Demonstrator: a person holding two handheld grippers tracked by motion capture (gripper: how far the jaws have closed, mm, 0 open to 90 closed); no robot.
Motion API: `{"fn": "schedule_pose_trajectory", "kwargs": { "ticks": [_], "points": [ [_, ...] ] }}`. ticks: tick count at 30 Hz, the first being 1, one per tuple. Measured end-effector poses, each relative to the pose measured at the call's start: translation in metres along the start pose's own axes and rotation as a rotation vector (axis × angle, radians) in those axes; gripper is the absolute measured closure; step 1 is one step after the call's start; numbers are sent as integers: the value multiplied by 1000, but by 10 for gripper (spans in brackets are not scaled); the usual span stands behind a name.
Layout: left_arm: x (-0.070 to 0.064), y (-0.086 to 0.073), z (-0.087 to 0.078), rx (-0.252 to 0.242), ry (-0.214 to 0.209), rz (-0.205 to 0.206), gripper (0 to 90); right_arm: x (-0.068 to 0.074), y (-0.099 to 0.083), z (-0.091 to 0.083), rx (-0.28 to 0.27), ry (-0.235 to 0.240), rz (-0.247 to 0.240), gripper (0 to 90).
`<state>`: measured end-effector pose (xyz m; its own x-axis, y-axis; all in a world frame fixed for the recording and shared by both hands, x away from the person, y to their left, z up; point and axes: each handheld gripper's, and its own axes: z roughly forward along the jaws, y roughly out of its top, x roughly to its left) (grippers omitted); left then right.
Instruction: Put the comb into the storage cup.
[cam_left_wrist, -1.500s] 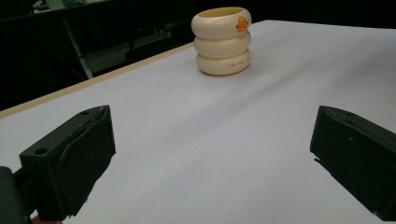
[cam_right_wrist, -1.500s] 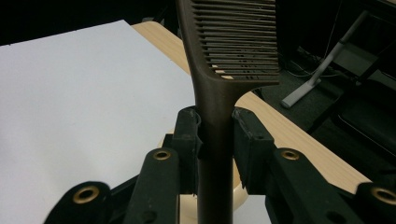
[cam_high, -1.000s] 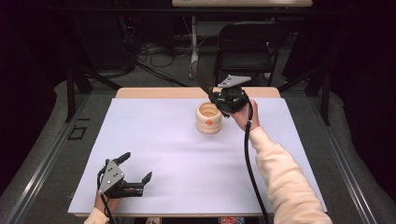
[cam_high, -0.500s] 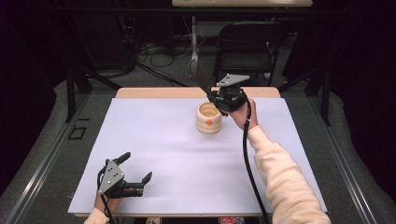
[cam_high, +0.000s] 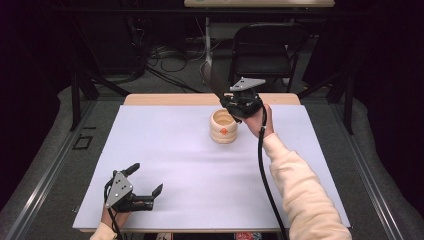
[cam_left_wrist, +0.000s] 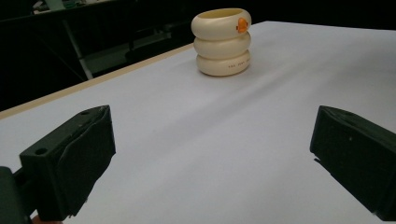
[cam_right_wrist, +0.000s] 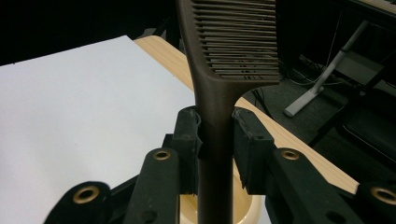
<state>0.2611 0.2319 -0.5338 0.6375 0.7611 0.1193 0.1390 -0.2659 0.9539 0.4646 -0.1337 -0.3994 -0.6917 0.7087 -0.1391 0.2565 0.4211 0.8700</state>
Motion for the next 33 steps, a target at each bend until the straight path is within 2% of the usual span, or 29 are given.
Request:
{"fn": "schedule_pose_trajectory", "kwargs": {
  "ticks": [33],
  "points": [
    [0,0,0,-5,2,-5,0,-2,2,14,-33,-2,27,722]
  ]
}}
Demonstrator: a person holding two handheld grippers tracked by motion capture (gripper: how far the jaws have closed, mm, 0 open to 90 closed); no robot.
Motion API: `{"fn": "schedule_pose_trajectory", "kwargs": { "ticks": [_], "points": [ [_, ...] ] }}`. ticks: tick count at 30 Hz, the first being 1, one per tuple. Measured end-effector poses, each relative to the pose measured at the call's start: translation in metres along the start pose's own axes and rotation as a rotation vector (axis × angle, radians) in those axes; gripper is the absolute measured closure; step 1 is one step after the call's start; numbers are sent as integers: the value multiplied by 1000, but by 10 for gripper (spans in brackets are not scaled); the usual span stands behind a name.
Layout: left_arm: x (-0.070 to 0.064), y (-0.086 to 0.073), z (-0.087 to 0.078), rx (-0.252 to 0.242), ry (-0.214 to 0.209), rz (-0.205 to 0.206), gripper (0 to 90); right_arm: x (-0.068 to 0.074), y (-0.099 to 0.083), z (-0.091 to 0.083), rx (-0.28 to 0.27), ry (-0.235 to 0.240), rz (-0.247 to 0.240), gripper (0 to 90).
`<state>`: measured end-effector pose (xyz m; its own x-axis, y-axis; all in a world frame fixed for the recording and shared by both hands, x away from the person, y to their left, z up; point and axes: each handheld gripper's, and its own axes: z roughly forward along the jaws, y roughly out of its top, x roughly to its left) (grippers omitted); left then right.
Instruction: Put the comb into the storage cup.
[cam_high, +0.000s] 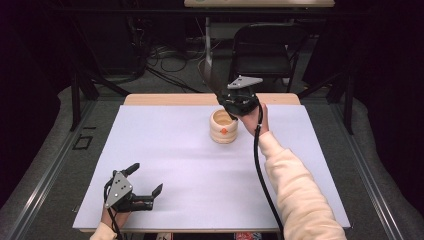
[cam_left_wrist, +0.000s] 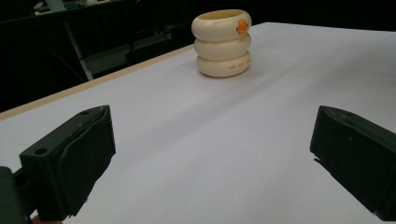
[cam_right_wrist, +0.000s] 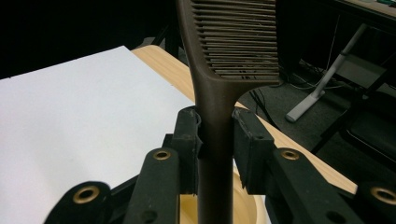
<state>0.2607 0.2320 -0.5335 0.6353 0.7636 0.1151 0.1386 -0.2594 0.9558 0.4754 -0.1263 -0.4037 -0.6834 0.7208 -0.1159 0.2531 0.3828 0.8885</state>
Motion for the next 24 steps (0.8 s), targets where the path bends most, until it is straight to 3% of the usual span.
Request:
{"fn": "schedule_pose_trajectory", "kwargs": {
  "ticks": [24],
  "points": [
    [0,0,0,-4,-4,2,0,-7,-6,20,-63,2,32,722]
  ]
}}
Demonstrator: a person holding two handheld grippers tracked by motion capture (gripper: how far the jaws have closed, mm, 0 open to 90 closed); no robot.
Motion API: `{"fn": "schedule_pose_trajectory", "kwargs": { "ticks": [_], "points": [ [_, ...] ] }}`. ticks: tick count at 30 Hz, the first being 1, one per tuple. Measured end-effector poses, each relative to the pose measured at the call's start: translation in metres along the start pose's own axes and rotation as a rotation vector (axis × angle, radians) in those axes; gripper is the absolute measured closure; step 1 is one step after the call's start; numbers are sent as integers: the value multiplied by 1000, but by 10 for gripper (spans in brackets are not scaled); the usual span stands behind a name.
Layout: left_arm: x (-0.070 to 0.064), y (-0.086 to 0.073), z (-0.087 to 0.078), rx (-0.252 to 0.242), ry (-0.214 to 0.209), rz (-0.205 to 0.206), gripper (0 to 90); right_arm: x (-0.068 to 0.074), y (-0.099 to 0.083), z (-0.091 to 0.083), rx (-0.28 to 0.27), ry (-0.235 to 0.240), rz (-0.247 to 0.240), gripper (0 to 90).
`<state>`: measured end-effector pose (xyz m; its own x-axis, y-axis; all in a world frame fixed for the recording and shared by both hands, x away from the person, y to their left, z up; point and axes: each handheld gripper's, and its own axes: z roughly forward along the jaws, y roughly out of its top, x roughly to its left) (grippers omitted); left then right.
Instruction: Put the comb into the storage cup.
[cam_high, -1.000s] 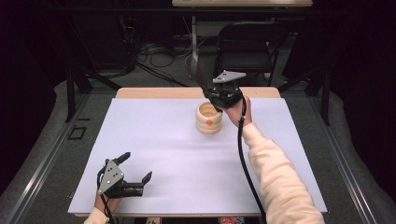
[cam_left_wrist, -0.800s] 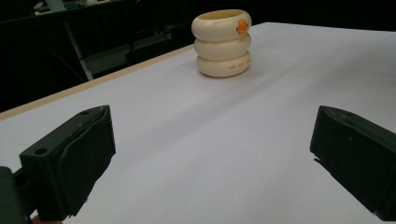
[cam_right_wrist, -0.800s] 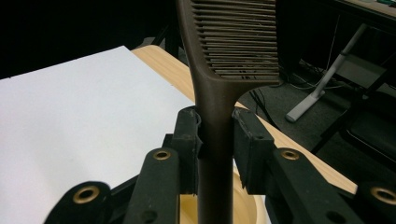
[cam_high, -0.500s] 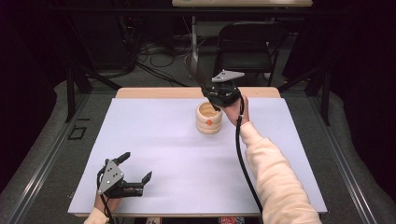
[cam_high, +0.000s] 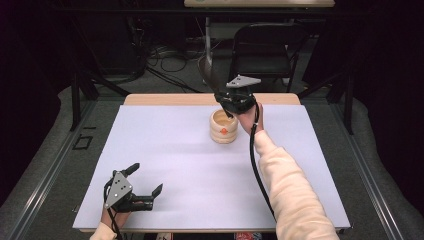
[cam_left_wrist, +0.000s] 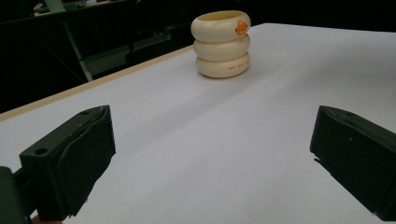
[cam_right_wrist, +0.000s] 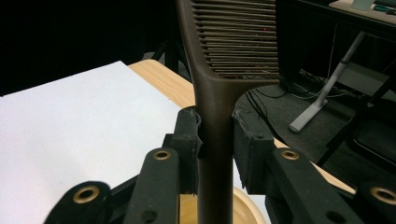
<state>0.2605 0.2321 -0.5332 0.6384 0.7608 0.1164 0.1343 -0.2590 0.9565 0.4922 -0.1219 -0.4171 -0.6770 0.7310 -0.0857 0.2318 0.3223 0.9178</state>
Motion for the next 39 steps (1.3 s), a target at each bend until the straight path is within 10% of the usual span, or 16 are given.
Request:
{"fn": "schedule_pose_trajectory", "kwargs": {
  "ticks": [39],
  "points": [
    [0,0,0,-2,1,0,0,2,-11,18,-68,24,-6,722]
  ]
}}
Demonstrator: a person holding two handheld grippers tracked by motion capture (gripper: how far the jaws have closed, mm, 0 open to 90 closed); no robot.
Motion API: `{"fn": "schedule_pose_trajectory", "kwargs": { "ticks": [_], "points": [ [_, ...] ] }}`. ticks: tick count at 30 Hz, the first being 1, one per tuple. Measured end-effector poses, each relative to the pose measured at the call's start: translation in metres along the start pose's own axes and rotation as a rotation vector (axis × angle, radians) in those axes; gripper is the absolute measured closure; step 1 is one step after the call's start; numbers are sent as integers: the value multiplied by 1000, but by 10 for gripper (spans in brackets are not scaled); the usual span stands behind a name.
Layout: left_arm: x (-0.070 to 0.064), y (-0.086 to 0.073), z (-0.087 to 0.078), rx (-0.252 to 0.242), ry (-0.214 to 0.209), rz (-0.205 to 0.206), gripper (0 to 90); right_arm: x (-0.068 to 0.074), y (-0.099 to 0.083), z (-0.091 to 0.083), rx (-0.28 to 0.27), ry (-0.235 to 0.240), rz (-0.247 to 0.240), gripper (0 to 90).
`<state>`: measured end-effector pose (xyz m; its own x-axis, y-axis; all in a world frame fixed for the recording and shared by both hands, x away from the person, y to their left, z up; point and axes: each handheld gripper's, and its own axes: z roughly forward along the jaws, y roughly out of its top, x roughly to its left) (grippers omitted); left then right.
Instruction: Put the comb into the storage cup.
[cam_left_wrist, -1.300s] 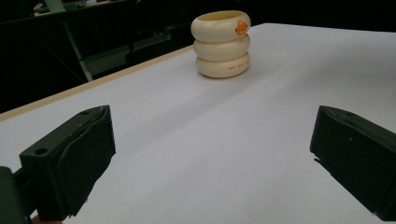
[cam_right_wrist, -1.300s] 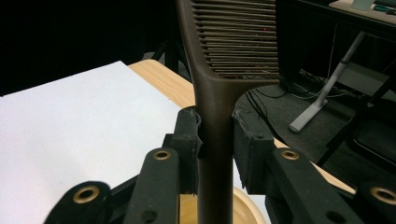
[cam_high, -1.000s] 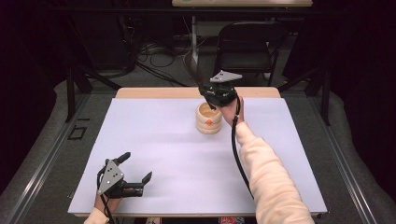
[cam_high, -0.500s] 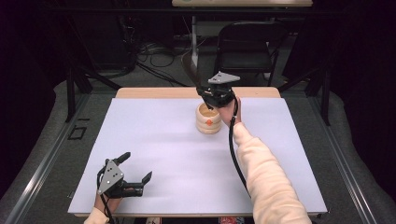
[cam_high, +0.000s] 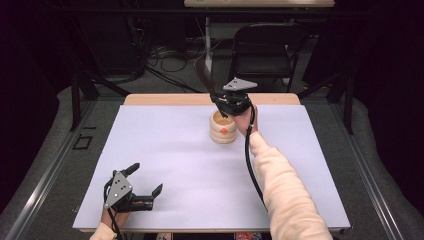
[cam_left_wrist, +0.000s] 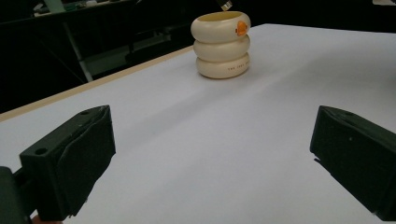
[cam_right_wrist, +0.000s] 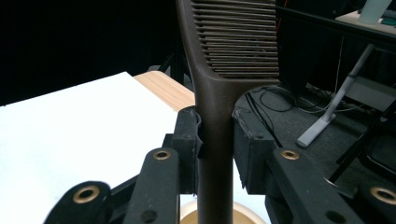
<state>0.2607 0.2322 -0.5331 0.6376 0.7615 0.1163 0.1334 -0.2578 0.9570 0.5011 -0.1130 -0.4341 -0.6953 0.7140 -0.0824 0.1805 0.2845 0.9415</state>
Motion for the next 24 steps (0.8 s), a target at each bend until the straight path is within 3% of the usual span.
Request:
{"fn": "schedule_pose_trajectory", "kwargs": {
  "ticks": [24],
  "points": [
    [0,0,0,-1,-1,1,0,-3,-19,6,2,17,1,723]
  ]
}}
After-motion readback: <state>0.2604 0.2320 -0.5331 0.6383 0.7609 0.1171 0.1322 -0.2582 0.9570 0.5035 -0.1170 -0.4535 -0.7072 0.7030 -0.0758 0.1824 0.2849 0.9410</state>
